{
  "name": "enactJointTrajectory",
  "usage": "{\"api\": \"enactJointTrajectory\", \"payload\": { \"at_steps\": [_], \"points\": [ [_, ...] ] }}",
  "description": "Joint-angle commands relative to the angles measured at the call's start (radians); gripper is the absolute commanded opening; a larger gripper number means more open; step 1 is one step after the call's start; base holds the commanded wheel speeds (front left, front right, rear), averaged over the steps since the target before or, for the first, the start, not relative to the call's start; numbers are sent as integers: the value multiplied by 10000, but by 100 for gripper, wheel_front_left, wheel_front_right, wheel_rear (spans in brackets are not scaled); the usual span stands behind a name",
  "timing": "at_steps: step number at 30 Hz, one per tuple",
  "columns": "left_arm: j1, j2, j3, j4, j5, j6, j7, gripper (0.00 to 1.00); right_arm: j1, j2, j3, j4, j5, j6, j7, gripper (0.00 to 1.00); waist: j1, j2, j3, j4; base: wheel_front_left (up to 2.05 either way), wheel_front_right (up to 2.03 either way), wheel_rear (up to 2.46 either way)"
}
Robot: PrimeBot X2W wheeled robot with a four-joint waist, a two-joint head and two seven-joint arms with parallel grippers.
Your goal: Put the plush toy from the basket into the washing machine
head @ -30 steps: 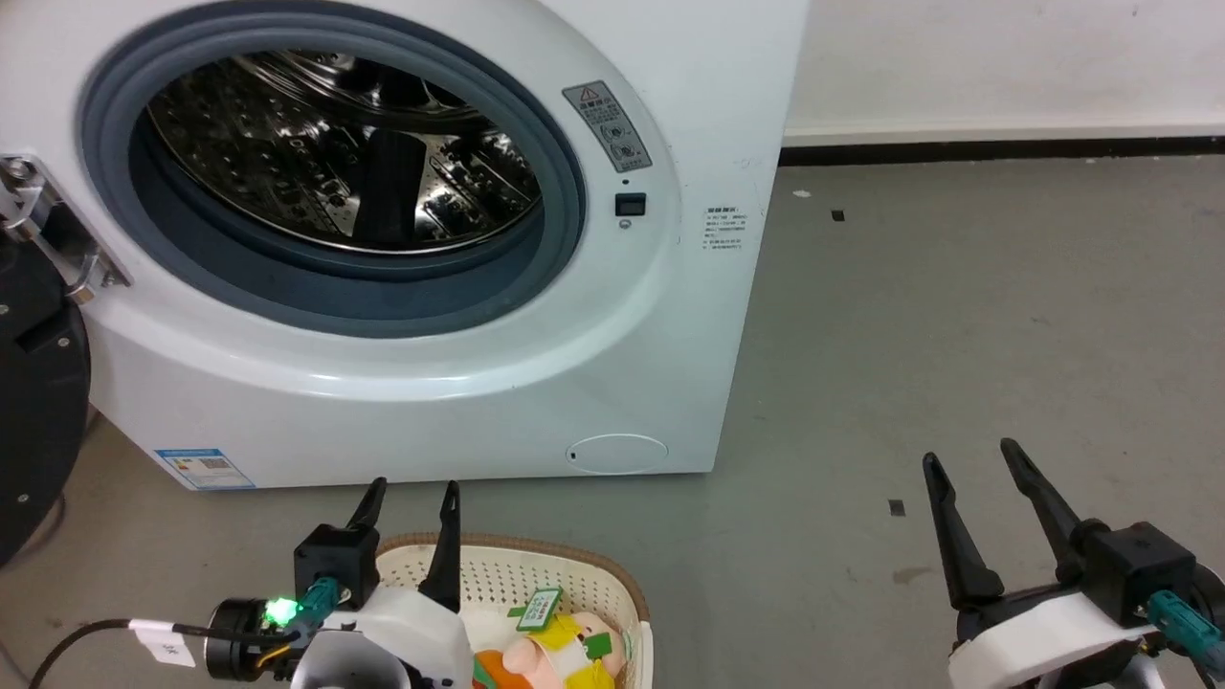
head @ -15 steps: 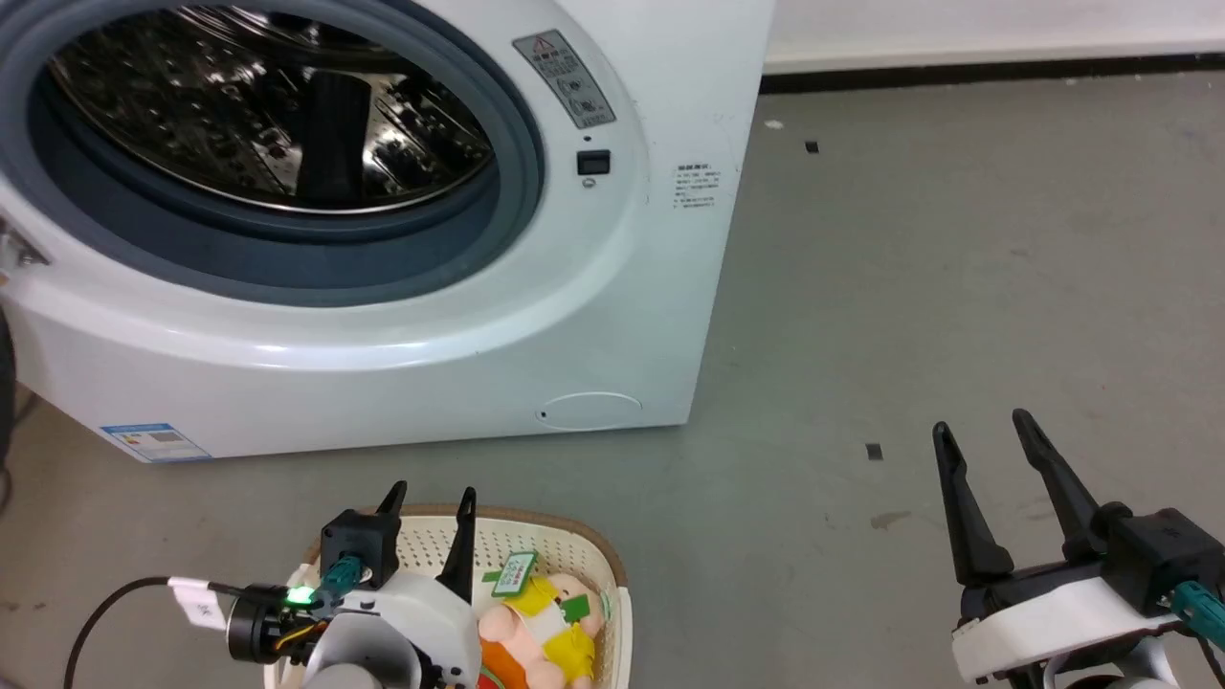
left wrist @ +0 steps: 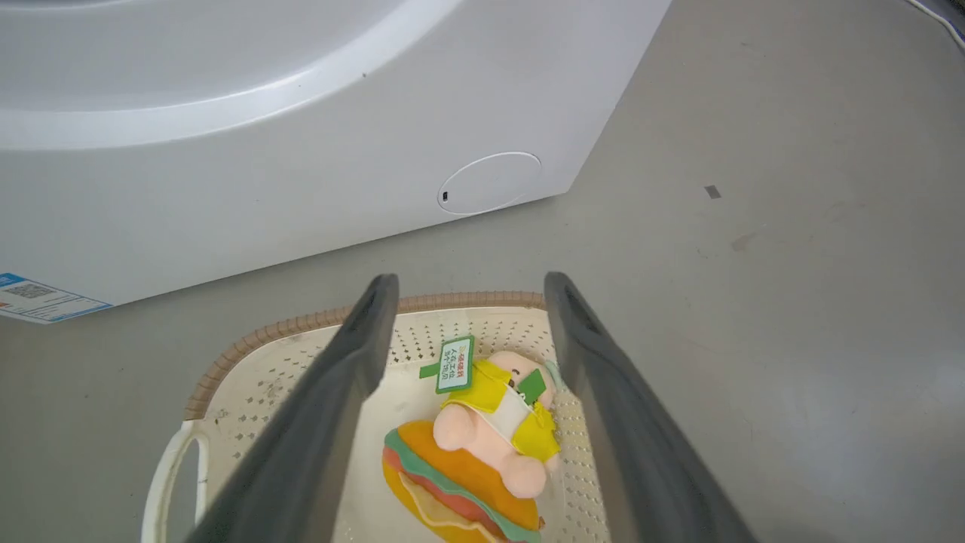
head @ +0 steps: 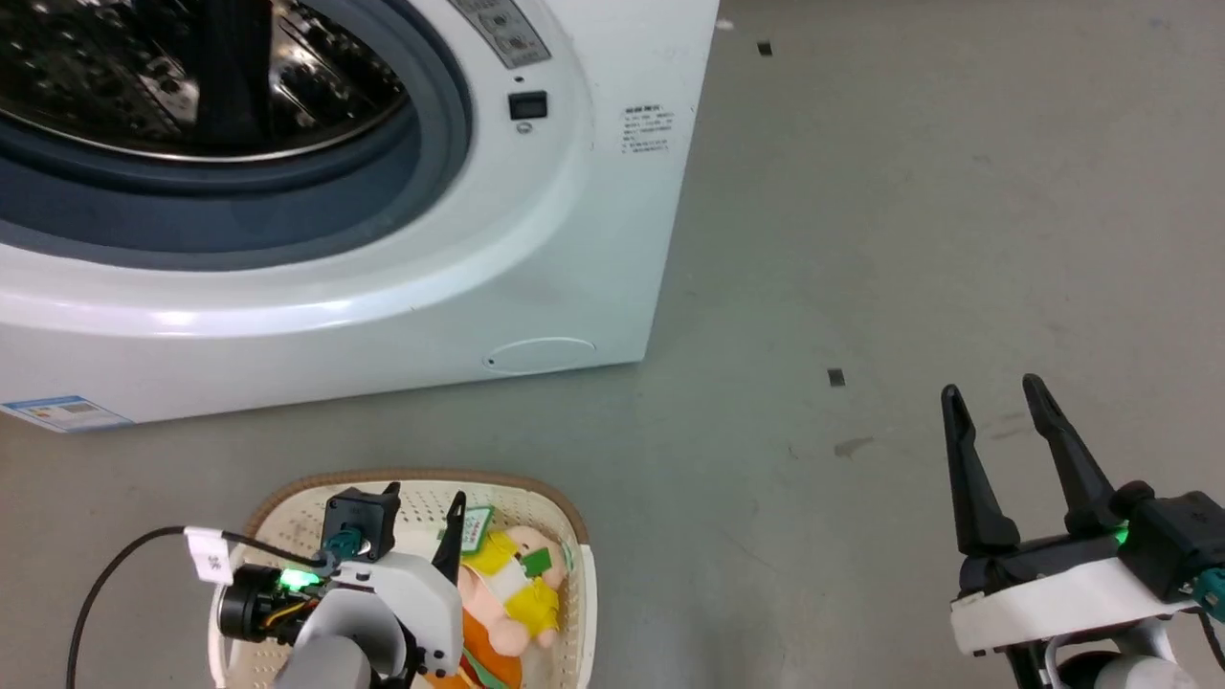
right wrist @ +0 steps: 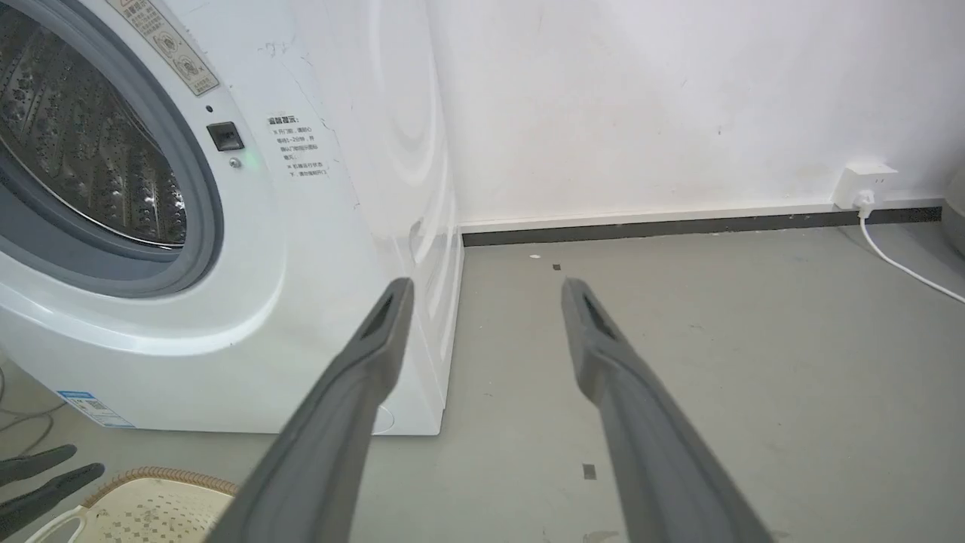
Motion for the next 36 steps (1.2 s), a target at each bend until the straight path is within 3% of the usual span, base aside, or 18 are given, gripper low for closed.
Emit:
{"api": "enactJointTrajectory", "payload": {
  "at_steps": [1,22,27,36],
  "points": [
    [-311,151,-146,341,-38,-48,-22,100,-250,1,60,-85,148,-4,-125,100,-1,0,279,-156,0,0,0],
    [-1603,956,-1142,2949,-215,-325,208,100,-667,0,206,-531,650,-5,-540,100,-1,0,1943,-856,0,0,0],
    [-1997,1336,-1489,3528,-84,-36,169,100,-788,0,277,-654,767,-5,-644,100,-1,0,2426,-1077,0,0,0],
    [-2717,1751,-2055,4545,-77,-92,354,100,-899,0,328,-903,884,-6,-832,100,-1,0,3311,-1394,0,0,0]
  ]
}}
